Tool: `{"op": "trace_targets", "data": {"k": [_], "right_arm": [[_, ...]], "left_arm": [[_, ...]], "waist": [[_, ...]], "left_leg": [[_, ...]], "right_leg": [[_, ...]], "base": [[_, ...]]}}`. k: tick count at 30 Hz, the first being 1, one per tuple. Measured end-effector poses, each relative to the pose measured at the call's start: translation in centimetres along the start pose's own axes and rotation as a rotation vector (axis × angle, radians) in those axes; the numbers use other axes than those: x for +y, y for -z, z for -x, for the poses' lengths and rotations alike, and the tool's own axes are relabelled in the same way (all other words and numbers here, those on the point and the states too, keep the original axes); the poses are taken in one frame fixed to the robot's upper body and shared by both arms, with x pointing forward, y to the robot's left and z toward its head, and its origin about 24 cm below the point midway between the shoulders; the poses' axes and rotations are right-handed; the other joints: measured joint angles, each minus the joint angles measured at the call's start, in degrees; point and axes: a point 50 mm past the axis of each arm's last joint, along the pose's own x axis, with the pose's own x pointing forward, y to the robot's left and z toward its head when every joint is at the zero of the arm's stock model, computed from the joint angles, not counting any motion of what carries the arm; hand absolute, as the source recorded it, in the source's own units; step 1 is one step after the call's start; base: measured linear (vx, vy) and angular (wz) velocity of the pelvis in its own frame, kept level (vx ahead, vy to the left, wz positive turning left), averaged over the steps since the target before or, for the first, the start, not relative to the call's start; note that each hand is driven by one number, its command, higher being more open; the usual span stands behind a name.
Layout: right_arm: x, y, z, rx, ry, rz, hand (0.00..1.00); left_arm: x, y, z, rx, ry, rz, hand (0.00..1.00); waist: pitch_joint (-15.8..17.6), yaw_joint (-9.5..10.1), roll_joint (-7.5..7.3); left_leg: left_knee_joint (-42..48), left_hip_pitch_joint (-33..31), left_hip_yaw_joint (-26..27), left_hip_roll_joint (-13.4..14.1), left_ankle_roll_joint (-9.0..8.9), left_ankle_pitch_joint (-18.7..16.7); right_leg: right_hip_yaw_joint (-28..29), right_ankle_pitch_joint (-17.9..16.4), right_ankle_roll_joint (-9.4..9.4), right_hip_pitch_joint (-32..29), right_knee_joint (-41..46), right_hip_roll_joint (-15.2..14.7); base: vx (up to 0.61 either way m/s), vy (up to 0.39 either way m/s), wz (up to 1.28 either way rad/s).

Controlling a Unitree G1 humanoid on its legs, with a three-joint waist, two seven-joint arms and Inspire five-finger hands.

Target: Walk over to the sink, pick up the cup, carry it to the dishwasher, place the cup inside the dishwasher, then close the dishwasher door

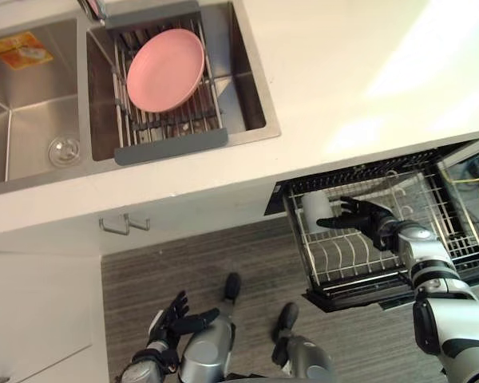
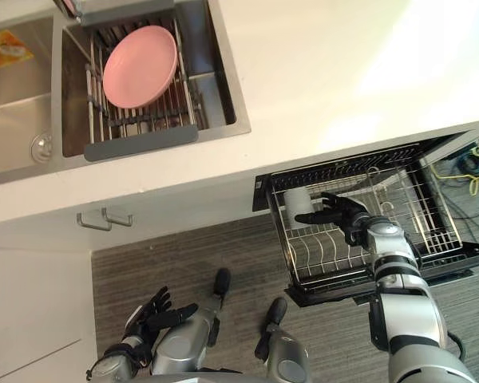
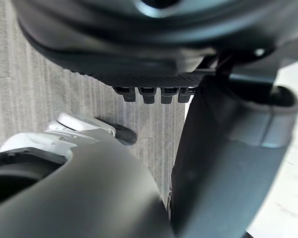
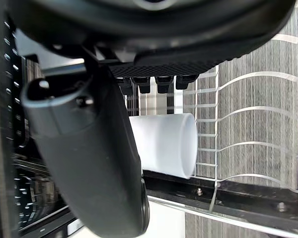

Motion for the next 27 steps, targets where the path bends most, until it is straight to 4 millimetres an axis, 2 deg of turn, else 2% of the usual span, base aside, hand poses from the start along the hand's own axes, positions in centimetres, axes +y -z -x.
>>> {"op": "trace_targets", "data": {"k": [3,10,15,17,20,21,23,25,26,27], "right_arm": [[0.1,0.4,0.4,-0.019,0.004,0.025,1.00],[1.5,0.4,2.3,-0.198,-0.010,-0.057,1.00],[2.5,0.7,5.7,-0.409,0.061,-0.206,1.00],[3.5,0.7,7.9,-0.557,0.047,-0.306,1.00],[4.8,0.5,9.9,-0.718,0.014,-0.390,1.00],[5.3,-0.1,11.0,-0.812,0.002,-0.405,1.00],[5.2,-0.7,11.6,-0.868,0.007,-0.406,1.00],[4.9,-1.6,12.6,-0.962,0.024,-0.403,1.00],[4.9,-1.8,12.7,-0.983,0.028,-0.399,1.00],[4.7,-2.1,12.9,-1.007,0.039,-0.396,1.00]], "left_arm": [[0.3,0.8,0.3,0.026,-0.014,-0.011,1.00],[1.1,2.6,1.6,0.068,-0.070,-0.023,1.00],[2.0,4.6,3.0,0.103,-0.148,0.029,1.00],[2.3,5.7,3.8,0.128,-0.188,0.081,1.00],[2.5,6.8,4.5,0.156,-0.232,0.128,1.00],[2.6,7.4,4.9,0.165,-0.264,0.174,1.00],[2.7,7.7,5.1,0.169,-0.278,0.201,1.00],[3.2,8.6,5.9,0.201,-0.313,0.242,1.00],[3.4,8.9,6.2,0.215,-0.327,0.259,1.00],[4.1,9.8,7.0,0.260,-0.378,0.328,1.00]], "waist": [[-1.87,-0.22,-0.17],[-6.07,-2.90,-0.77],[-9.43,-5.29,-1.23],[-10.79,-6.27,-1.26],[-11.85,-7.06,-1.29],[-12.36,-7.34,-1.30],[-12.82,-7.73,-1.25],[-14.13,-7.48,-1.25],[-14.23,-7.17,-1.28],[-15.21,-6.06,-1.31]], "left_leg": [[-0.02,0.37,0.92,0.21,-0.07,-0.07],[-0.02,1.51,2.03,0.34,0.23,-0.54],[-0.01,2.37,2.78,0.22,0.49,-1.38],[-0.01,3.81,3.50,0.23,0.47,-2.07],[-0.04,5.49,3.82,0.41,0.33,-2.87],[-0.29,6.39,2.92,0.34,0.28,-3.01],[-0.31,6.11,1.05,0.12,0.23,-3.02],[-0.33,4.61,-3.41,-0.30,-0.12,-2.23],[-0.38,4.31,-3.99,-0.36,0.25,-2.42],[-0.38,3.34,-1.51,-0.10,1.52,-3.39]], "right_leg": [[0.95,0.24,-0.06,-0.02,-0.11,0.14],[2.18,0.57,0.19,0.95,-1.11,0.31],[2.91,0.69,0.33,1.87,-2.03,0.30],[3.57,0.65,0.39,3.23,-2.49,0.35],[3.79,0.22,0.38,4.95,-2.67,0.45],[2.90,-0.39,0.41,6.36,-2.53,0.42],[0.82,-1.09,0.60,7.11,-2.34,0.34],[-3.63,-2.64,0.64,7.23,-1.02,0.16],[-4.65,-3.12,0.49,7.22,-0.63,0.15],[-6.81,-3.13,0.24,7.18,-0.75,0.22]], "base": [[-0.05,0.007,-0.19],[0.00,0.000,-0.09],[0.06,-0.006,-0.08],[0.07,-0.014,-0.17],[0.04,-0.023,-0.06],[0.01,-0.021,0.25],[-0.02,-0.023,0.59],[-0.02,-0.058,1.00],[-0.01,-0.056,0.87],[-0.01,-0.032,0.65]]}}
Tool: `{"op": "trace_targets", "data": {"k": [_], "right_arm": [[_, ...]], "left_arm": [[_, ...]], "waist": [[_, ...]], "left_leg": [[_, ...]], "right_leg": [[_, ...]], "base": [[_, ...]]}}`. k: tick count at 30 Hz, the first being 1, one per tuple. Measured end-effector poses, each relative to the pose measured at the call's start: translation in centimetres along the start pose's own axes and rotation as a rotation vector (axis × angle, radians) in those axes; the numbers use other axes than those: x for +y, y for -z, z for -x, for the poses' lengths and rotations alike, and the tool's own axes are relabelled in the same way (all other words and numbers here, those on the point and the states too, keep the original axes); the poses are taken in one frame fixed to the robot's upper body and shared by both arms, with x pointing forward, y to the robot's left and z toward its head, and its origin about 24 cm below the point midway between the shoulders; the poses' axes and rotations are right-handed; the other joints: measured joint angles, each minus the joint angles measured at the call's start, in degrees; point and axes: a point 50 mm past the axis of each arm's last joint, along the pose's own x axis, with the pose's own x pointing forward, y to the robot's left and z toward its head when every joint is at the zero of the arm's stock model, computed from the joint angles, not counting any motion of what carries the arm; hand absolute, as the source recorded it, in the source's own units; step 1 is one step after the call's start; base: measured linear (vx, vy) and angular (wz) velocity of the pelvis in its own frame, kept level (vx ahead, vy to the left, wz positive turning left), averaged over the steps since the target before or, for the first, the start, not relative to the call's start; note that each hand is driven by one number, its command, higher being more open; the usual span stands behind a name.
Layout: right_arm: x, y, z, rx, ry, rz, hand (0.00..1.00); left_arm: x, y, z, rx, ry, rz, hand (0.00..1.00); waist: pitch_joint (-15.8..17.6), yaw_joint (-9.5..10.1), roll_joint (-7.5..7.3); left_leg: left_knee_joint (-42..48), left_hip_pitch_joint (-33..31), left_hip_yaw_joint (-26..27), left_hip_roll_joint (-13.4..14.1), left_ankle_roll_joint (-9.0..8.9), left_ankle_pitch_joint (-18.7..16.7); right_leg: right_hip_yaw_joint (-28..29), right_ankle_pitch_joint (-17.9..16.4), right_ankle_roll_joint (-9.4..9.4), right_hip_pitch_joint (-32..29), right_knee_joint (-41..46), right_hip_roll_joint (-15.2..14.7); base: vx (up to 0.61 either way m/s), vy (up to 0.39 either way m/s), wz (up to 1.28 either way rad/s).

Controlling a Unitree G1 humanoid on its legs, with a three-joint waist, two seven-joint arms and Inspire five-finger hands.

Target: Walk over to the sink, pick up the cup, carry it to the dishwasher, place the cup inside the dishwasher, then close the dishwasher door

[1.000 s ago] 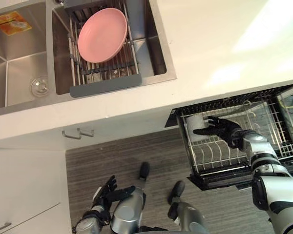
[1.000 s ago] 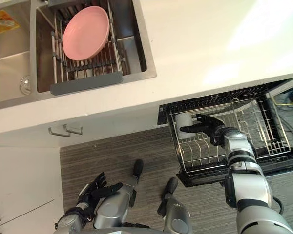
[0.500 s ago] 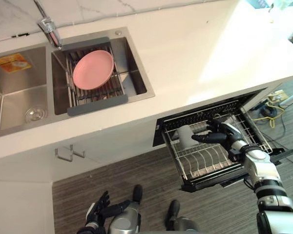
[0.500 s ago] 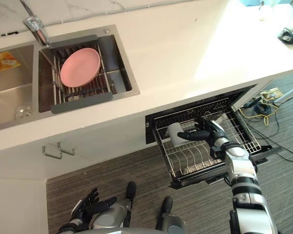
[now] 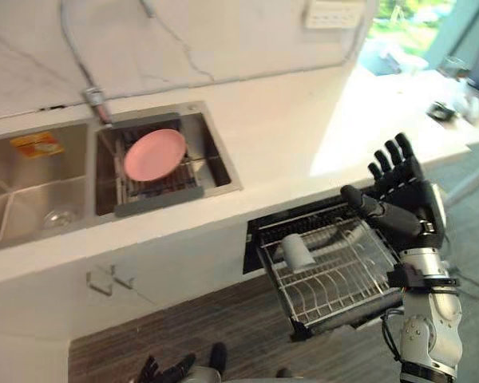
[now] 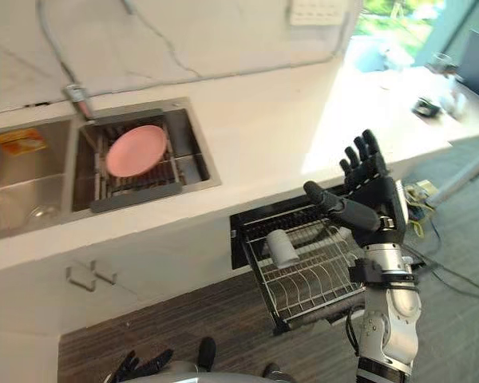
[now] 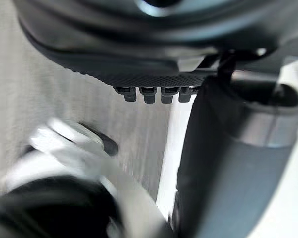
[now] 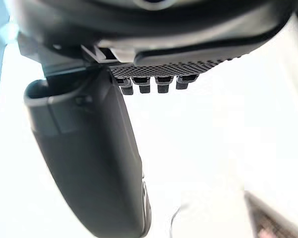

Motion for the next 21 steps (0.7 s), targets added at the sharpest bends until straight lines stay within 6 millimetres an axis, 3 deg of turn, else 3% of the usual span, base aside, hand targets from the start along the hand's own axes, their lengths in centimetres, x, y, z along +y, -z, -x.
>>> {"op": "trace_targets", "data": {"k": [1,2,4,5,7,9,13,15,16,18,21], "right_arm": [[-0.1,-0.1,-0.1,-0.006,0.003,0.004,1.00],[-0.7,-0.8,-0.1,-0.038,0.031,0.025,1.00],[-2.3,-1.9,-0.1,-0.084,0.103,0.039,1.00],[-3.4,-2.5,0.4,-0.100,0.161,0.053,1.00],[-3.7,-2.5,0.7,-0.119,0.192,0.041,1.00],[-3.3,-1.6,0.6,-0.097,0.190,0.016,1.00],[-2.3,1.0,0.5,-0.013,0.199,-0.052,1.00],[-1.8,1.7,0.5,0.007,0.194,-0.070,1.00],[-1.7,1.8,0.5,0.012,0.191,-0.074,1.00],[-1.8,1.9,1.3,0.029,0.223,-0.046,1.00],[-1.8,1.3,1.5,0.009,0.242,-0.024,1.00]], "left_arm": [[0.6,0.5,0.2,0.029,-0.026,0.026,1.00],[1.4,1.6,0.5,0.084,-0.070,0.067,1.00],[1.7,3.5,1.1,0.154,-0.108,0.143,1.00],[2.2,5.0,1.9,0.225,-0.124,0.111,1.00],[2.8,6.1,2.5,0.298,-0.134,0.010,1.00],[2.5,6.7,2.7,0.370,-0.134,-0.094,1.00],[1.3,8.2,3.1,0.483,-0.100,-0.160,1.00],[1.1,8.3,3.1,0.500,-0.094,-0.169,1.00],[1.2,8.2,3.0,0.502,-0.094,-0.176,1.00],[2.1,6.6,2.4,0.485,-0.112,-0.194,1.00],[3.0,5.8,2.1,0.494,-0.132,-0.208,1.00]], "waist": [[-0.66,0.09,-0.13],[-1.34,-0.66,-1.44],[-1.15,-1.04,-0.20],[-1.76,-1.99,1.16],[-2.59,-3.16,2.27],[-2.24,-3.17,1.54],[-2.16,-2.89,1.52],[-1.93,-3.26,1.15],[-2.12,-3.58,1.45],[-2.17,-5.69,1.36],[-2.71,-6.22,0.59]], "left_leg": [[0.11,-0.62,3.12,0.40,1.12,-1.11],[3.60,-2.51,13.24,1.23,3.68,-3.09],[15.58,-5.02,26.80,4.60,3.94,-4.86],[15.60,-4.39,31.42,3.74,3.01,-5.31],[8.22,-1.00,29.41,0.88,2.46,-4.55],[1.95,1.44,26.92,-1.82,2.47,-2.48],[0.03,3.65,25.95,-3.24,2.36,-1.81],[0.02,4.49,24.77,-3.81,3.03,-2.28],[0.04,4.60,23.75,-3.71,3.15,-2.37],[0.17,4.44,18.04,-3.11,3.52,-2.59],[0.40,4.69,15.32,-3.43,2.93,-2.15]], "right_leg": [[-1.38,0.40,0.07,0.17,-0.68,-0.21],[-5.15,1.09,0.39,1.08,-2.54,-2.13],[-9.70,0.36,1.16,2.68,-0.39,-3.62],[-13.40,-1.86,2.17,4.42,2.78,-4.81],[-15.72,-4.90,2.60,4.95,7.28,-6.29],[-16.16,-6.91,2.09,4.83,11.12,-8.39],[-14.33,-7.10,1.72,4.22,17.68,-11.27],[-11.83,-7.05,-0.46,2.96,23.24,-12.86],[-7.54,-7.42,-3.33,1.33,25.78,-12.35],[8.01,-10.33,-1.96,-0.93,26.01,-4.56],[15.16,-10.41,-2.41,-2.83,18.24,1.17]], "base": [[0.02,0.000,1.14],[0.08,0.060,1.19],[0.12,0.131,1.61],[0.08,0.158,1.70],[0.05,0.168,1.40],[-0.05,0.071,0.83],[-0.01,0.047,0.34],[0.07,0.024,0.27],[0.06,-0.006,0.59],[0.08,-0.060,1.05],[0.13,-0.098,0.65]]}}
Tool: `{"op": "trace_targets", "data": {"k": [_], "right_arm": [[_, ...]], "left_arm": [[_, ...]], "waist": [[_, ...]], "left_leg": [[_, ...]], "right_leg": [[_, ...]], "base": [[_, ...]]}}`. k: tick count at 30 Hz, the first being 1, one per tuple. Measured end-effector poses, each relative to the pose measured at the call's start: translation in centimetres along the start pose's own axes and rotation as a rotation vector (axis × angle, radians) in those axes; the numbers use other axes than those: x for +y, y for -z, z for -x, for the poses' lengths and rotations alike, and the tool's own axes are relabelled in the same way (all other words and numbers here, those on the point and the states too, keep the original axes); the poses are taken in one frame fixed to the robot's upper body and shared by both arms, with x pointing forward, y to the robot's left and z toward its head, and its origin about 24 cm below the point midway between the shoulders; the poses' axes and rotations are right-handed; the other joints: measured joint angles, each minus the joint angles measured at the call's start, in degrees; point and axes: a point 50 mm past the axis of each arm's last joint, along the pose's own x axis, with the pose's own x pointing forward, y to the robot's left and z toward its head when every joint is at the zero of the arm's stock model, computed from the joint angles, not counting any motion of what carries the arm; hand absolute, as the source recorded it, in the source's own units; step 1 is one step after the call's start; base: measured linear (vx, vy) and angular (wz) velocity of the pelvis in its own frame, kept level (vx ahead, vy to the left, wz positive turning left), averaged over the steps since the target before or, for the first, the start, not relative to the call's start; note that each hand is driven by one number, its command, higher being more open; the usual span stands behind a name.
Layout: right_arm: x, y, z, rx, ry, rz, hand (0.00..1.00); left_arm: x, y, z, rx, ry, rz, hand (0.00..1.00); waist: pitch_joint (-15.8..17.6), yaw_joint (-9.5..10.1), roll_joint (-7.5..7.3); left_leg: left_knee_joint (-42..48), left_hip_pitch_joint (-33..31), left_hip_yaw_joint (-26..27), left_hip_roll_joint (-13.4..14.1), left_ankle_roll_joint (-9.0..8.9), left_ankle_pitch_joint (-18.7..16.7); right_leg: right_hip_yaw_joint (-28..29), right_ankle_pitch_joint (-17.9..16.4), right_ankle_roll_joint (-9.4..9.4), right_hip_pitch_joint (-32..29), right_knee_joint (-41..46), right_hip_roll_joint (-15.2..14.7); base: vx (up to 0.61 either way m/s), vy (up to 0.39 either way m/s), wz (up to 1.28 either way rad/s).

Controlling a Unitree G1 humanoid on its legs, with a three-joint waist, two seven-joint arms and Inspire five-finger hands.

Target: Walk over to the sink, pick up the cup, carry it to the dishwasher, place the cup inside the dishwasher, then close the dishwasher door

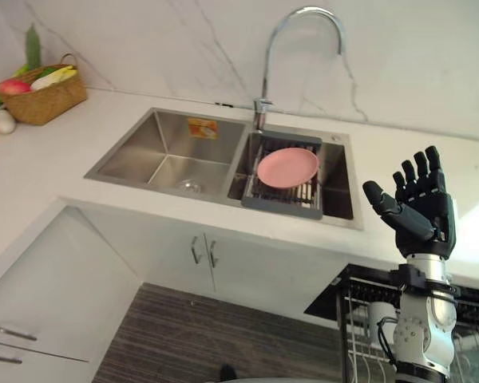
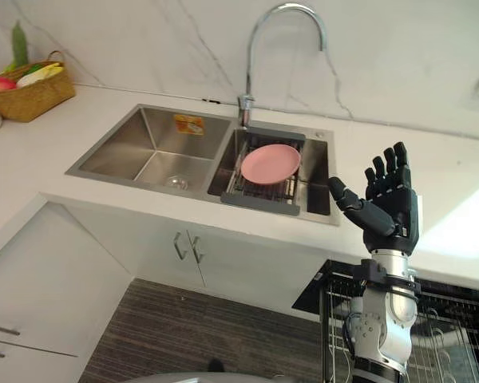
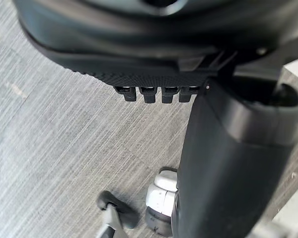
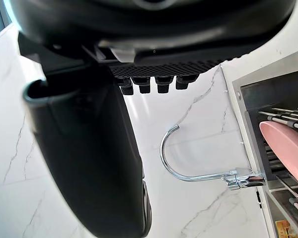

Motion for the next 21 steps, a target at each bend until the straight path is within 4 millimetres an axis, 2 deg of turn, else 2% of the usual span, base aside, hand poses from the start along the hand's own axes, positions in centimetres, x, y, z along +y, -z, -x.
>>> {"op": "trace_targets", "data": {"k": [2,5,10,11,16,21], "right_arm": [[0.0,-0.6,-0.1,-0.030,-0.007,0.011,1.00],[-0.2,-1.3,-0.3,-0.065,0.002,0.015,1.00],[-1.0,-2.3,-0.7,-0.123,0.069,0.029,1.00],[-1.6,-4.3,-0.6,-0.205,0.253,0.130,1.00],[-1.4,-4.2,-0.6,-0.203,0.247,0.128,1.00],[-1.0,-3.5,0.2,-0.150,0.196,0.137,1.00]], "left_arm": [[-0.1,0.0,0.0,0.007,0.002,0.000,1.00],[-0.3,0.1,0.0,0.007,0.009,0.003,1.00],[-0.4,0.1,0.0,0.004,0.037,0.032,1.00],[-1.5,0.0,0.0,0.054,0.062,0.012,1.00],[-1.7,-0.2,0.0,0.050,0.066,0.012,1.00],[-2.4,-1.0,-0.1,0.007,0.091,-0.068,1.00]], "waist": [[-0.53,-0.08,-0.51],[-0.44,0.07,-0.72],[0.44,0.03,-0.56],[1.12,-1.64,2.91],[1.13,-1.64,3.03],[1.24,-2.07,3.74]], "left_leg": [[0.13,0.12,-0.69,-0.88,0.48,0.36],[0.08,0.16,-0.80,-0.80,0.45,0.40],[0.03,2.45,-0.02,0.64,-0.81,-0.29],[-0.32,2.71,0.70,0.92,-1.42,-0.14],[-0.09,2.49,1.49,1.12,-1.47,-0.17],[-0.07,2.08,2.32,1.62,-1.62,0.00]], "right_leg": [[0.33,0.25,-0.54,0.21,-4.30,0.14],[1.27,1.44,-0.22,3.46,-10.42,0.99],[3.92,2.31,-0.81,5.60,-11.75,2.56],[5.99,2.60,-1.32,5.90,-12.61,2.98],[6.74,2.66,-1.40,5.30,-12.81,3.09],[6.73,4.36,-1.48,6.05,-15.47,3.49]], "base": [[0.16,-0.085,0.24],[0.13,-0.106,0.05],[0.02,-0.089,-0.11],[0.00,-0.031,-0.08],[0.00,0.000,-0.08],[0.00,-0.027,-0.07]]}}
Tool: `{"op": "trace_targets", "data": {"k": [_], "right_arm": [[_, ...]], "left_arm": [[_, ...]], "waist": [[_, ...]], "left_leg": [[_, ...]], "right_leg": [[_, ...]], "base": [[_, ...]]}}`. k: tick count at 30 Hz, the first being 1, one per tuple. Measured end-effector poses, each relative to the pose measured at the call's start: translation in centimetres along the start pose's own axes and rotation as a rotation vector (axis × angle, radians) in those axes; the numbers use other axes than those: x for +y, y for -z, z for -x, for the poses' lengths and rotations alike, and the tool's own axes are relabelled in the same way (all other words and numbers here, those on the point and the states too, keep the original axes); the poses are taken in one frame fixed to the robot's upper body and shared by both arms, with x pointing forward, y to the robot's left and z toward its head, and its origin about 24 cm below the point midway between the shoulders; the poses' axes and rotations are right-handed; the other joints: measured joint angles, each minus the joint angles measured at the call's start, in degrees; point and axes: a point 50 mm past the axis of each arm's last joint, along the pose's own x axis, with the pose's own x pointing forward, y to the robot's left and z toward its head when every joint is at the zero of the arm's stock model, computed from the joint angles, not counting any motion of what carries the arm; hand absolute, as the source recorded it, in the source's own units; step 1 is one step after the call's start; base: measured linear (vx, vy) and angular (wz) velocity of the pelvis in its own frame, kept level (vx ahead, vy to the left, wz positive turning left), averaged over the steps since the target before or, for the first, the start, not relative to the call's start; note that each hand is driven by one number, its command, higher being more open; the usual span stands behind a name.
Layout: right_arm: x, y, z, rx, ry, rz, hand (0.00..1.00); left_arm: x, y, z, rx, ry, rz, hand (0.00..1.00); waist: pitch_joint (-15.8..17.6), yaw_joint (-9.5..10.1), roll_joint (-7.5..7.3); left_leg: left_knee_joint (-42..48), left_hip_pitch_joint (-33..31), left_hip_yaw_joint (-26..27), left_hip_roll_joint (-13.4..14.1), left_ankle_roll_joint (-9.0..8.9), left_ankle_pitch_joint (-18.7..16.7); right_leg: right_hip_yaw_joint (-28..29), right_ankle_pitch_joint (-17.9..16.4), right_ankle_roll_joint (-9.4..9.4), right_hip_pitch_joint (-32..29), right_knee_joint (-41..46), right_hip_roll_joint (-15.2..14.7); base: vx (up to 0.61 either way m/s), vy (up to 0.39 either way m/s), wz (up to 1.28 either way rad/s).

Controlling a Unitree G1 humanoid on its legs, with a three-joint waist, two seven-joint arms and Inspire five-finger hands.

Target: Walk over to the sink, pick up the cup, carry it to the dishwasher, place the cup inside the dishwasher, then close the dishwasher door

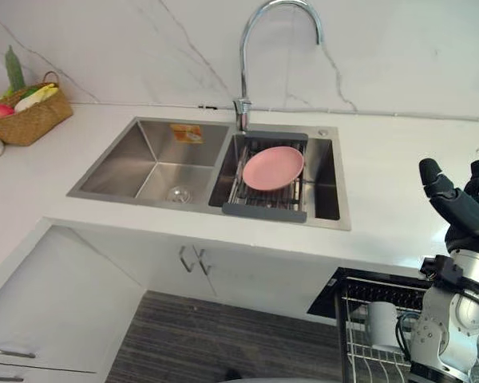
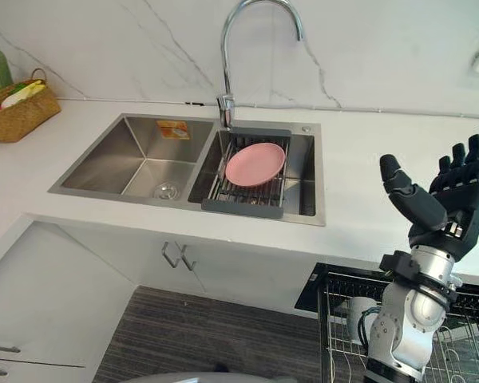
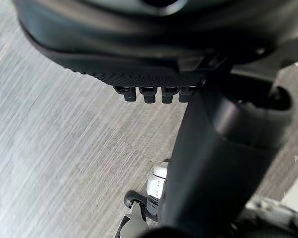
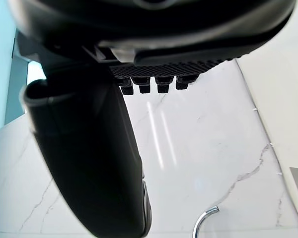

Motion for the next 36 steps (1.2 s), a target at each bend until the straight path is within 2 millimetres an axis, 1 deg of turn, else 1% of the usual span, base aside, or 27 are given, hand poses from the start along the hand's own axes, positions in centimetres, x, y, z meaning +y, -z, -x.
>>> {"op": "trace_targets", "data": {"k": [3,6,7,8,9,10,12,15,16,17,18,19,21,22,23,24,25,26,27,28,29,30,31,32,33,34,36], "right_arm": [[0.4,0.6,0.7,0.039,-0.046,-0.006,1.00],[1.6,1.4,1.4,0.081,-0.111,-0.037,1.00],[2.1,1.8,1.7,0.097,-0.118,-0.060,1.00],[2.2,1.8,1.8,0.098,-0.116,-0.063,1.00],[2.2,1.8,1.8,0.096,-0.114,-0.063,1.00],[2.2,1.4,1.9,0.087,-0.115,-0.058,1.00],[2.7,1.2,2.0,0.075,-0.118,-0.060,1.00],[3.2,0.5,1.9,0.030,-0.109,-0.054,1.00],[3.2,0.4,1.9,0.021,-0.103,-0.053,1.00],[3.2,0.4,1.9,0.015,-0.086,-0.058,1.00],[3.3,0.4,1.9,0.006,-0.070,-0.060,1.00],[3.5,0.4,1.9,0.003,-0.066,-0.065,1.00],[3.7,0.6,2.0,0.010,-0.064,-0.072,1.00],[3.6,0.5,2.0,0.009,-0.062,-0.071,1.00],[3.4,0.4,1.9,-0.002,-0.060,-0.063,1.00],[3.2,0.2,1.9,-0.012,-0.053,-0.060,1.00],[3.1,0.0,1.8,-0.021,-0.050,-0.058,1.00],[2.8,-0.6,1.7,-0.050,-0.041,-0.053,1.00],[2.6,-0.8,1.6,-0.061,-0.034,-0.051,1.00],[2.3,-0.9,1.5,-0.066,-0.024,-0.040,1.00],[2.4,-0.9,1.5,-0.061,-0.023,-0.044,1.00],[2.6,-0.8,1.4,-0.059,-0.027,-0.049,1.00],[3.1,-0.6,1.3,-0.052,-0.043,-0.062,1.00],[3.8,-0.4,1.2,-0.045,-0.066,-0.073,1.00],[4.1,-0.2,1.2,-0.040,-0.076,-0.081,1.00],[4.5,0.0,1.2,-0.032,-0.092,-0.089,1.00],[4.8,0.1,1.3,-0.025,-0.106,-0.090,1.00]], "left_arm": [[-0.5,-0.3,0.0,-0.038,0.019,-0.059,1.00],[-0.6,-0.6,0.1,-0.080,0.036,-0.116,1.00],[-0.5,-0.8,0.2,-0.106,0.045,-0.121,1.00],[-0.5,-0.9,0.2,-0.117,0.049,-0.116,1.00],[-0.7,-1.1,0.3,-0.130,0.057,-0.105,1.00],[-1.1,-1.4,0.3,-0.160,0.073,-0.093,1.00],[-1.6,-1.8,0.5,-0.193,0.092,-0.053,1.00],[-1.5,-1.6,0.5,-0.194,0.099,-0.001,1.00],[-1.5,-1.6,0.5,-0.196,0.100,0.006,1.00],[-1.5,-1.7,0.5,-0.210,0.101,0.037,1.00],[-1.7,-1.6,0.6,-0.226,0.105,0.047,1.00],[-1.7,-1.6,0.6,-0.236,0.108,0.047,1.00],[-1.8,-1.5,0.7,-0.255,0.112,0.050,1.00],[-1.8,-1.5,0.7,-0.258,0.113,0.050,1.00],[-1.8,-1.4,0.7,-0.255,0.114,0.045,1.00],[-1.6,-1.5,0.7,-0.254,0.116,0.031,1.00],[-1.6,-1.6,0.7,-0.252,0.118,0.018,1.00],[-1.6,-2.0,0.7,-0.246,0.126,-0.019,1.00],[-1.6,-2.3,0.7,-0.243,0.129,-0.041,1.00],[-1.7,-2.6,0.7,-0.239,0.137,-0.075,1.00],[-1.8,-2.6,0.7,-0.232,0.140,-0.089,1.00],[-1.7,-2.6,0.7,-0.229,0.139,-0.092,1.00],[-1.6,-2.6,0.7,-0.226,0.138,-0.100,1.00],[-1.4,-2.6,0.7,-0.220,0.134,-0.120,1.00],[-1.4,-2.5,0.7,-0.213,0.133,-0.128,1.00],[-1.2,-2.3,0.7,-0.196,0.130,-0.145,1.00],[-1.1,-2.2,0.7,-0.186,0.127,-0.156,1.00]], "waist": [[-0.04,0.13,0.11],[0.04,0.53,0.09],[0.58,0.89,-0.45],[0.71,1.04,-0.34],[0.92,1.39,0.09],[1.70,2.03,0.32],[2.88,2.12,1.33],[3.22,2.62,1.06],[3.28,2.84,0.99],[4.04,3.52,0.04],[3.95,4.35,0.02],[3.97,4.65,0.10],[3.99,4.98,0.34],[3.96,5.02,0.39],[3.78,4.74,0.49],[3.50,4.70,-0.28],[3.19,4.36,-0.45],[3.07,3.43,-0.82],[3.05,3.24,-1.02],[3.00,3.30,-1.10],[3.13,3.79,-1.24],[3.37,4.10,-1.49],[3.66,4.62,-1.84],[3.78,4.94,-1.96],[3.71,4.90,-1.99],[3.00,4.87,-1.53],[3.06,4.78,-1.78]], "left_leg": [[0.02,0.25,-0.05,0.20,-0.11,0.07],[0.28,0.41,0.11,0.58,-0.48,0.04],[3.71,-0.94,0.30,0.99,-1.04,-1.70],[6.39,-2.14,0.32,1.31,-1.21,-3.13],[9.70,-3.50,0.42,1.80,-1.66,-4.93],[16.57,-6.83,0.49,3.23,-2.14,-8.53],[24.75,-10.00,0.56,5.57,-3.46,-11.81],[24.65,-9.93,-0.02,5.20,-2.95,-11.30],[24.85,-10.00,-0.64,4.94,-3.18,-11.00],[27.39,-11.26,-4.20,3.90,-3.83,-11.14],[24.88,-11.27,-8.40,3.03,-4.01,-11.05],[23.86,-11.40,-9.98,3.14,-4.26,-10.89],[22.34,-12.19,-13.56,5.06,-5.80,-9.92],[21.61,-12.14,-14.17,6.21,-6.16,-9.70],[21.49,-12.02,-13.18,6.96,-6.63,-7.88],[22.47,-12.27,-11.56,5.44,-5.48,-7.87],[22.89,-12.48,-10.80,4.34,-4.61,-8.63],[24.21,-13.21,-10.34,2.04,-2.92,-10.11],[24.51,-13.46,-10.06,0.94,-1.86,-10.79],[24.57,-13.21,-9.25,-0.52,-0.95,-11.34],[23.78,-11.43,-7.86,-1.74,0.69,-11.78],[23.14,-10.15,-7.22,-2.22,1.28,-11.88],[21.74,-7.83,-6.38,-2.86,2.18,-12.24],[19.86,-4.86,-5.81,-3.45,3.34,-12.89],[19.09,-3.93,-5.75,-3.44,4.08,-13.36],[17.61,-2.82,-5.75,-3.09,4.78,-13.79],[15.37,-1.44,-5.68,-2.49,3.74,-13.02]], "right_leg": [[-0.38,0.20,0.03,0.53,-0.51,0.14],[-0.05,0.53,0.02,0.94,-0.78,0.49],[0.08,0.52,0.01,0.93,-0.27,0.45],[-0.02,0.52,0.02,0.90,-0.06,0.44],[-0.18,0.43,-0.01,0.87,0.21,0.51],[-0.23,-0.28,-0.40,0.36,1.18,1.02],[0.19,-2.07,-0.81,-0.72,4.31,2.04],[1.40,-2.80,-0.84,-2.63,7.36,1.90],[1.77,-2.79,-0.86,-2.60,7.45,1.66],[2.74,-2.70,-0.83,-2.03,7.70,0.65],[4.47,-2.79,-0.56,-1.82,7.88,-0.28],[5.31,-3.29,-0.51,-1.90,7.96,-0.64],[8.34,-4.53,0.05,-1.90,8.72,-1.28],[9.84,-4.98,0.66,-1.92,9.13,-1.42],[11.37,-5.68,1.76,-1.95,9.41,-2.05],[13.06,-6.34,2.84,-2.14,9.36,-3.95],[13.44,-6.64,3.22,-2.25,9.14,-5.19],[13.22,-7.33,3.58,-2.27,8.91,-7.60],[12.96,-7.15,3.91,-2.29,9.63,-8.43],[12.44,-6.62,4.69,-4.37,13.85,-9.79],[9.61,-6.49,4.70,-8.64,24.20,-11.38],[8.03,-6.01,4.05,-10.48,29.13,-12.36],[5.57,-4.38,1.33,-13.51,36.96,-14.30],[2.20,-3.97,-0.13,-16.97,45.70,-15.63],[0.66,-4.09,0.04,-18.15,48.14,-15.31],[-2.10,-5.07,0.47,-19.99,49.12,-14.32],[-6.84,-6.66,1.45,-21.15,43.59,-11.84]], "base": [[0.00,-0.048,0.03],[-0.03,-0.048,-0.03],[-0.04,-0.043,-0.02],[-0.05,-0.053,-0.02],[-0.06,-0.042,-0.02],[-0.08,-0.034,-0.04],[-0.10,-0.006,-0.06],[-0.06,0.009,-0.15],[0.00,0.024,-0.23],[0.01,0.042,-0.41],[0.02,0.059,-0.50],[0.01,0.105,-0.58],[0.03,0.163,-0.74],[0.16,0.281,-0.87],[0.20,0.286,-0.83],[0.26,0.370,-0.62],[0.23,0.332,-0.30],[0.22,0.319,0.02],[0.22,0.298,0.07],[0.28,0.314,-0.12],[0.23,0.254,-0.24],[0.24,0.231,-0.37],[0.19,0.151,-0.39],[0.23,0.181,-0.34],[0.22,0.151,-0.23],[0.23,0.109,-0.10],[0.30,0.062,-0.07]]}}
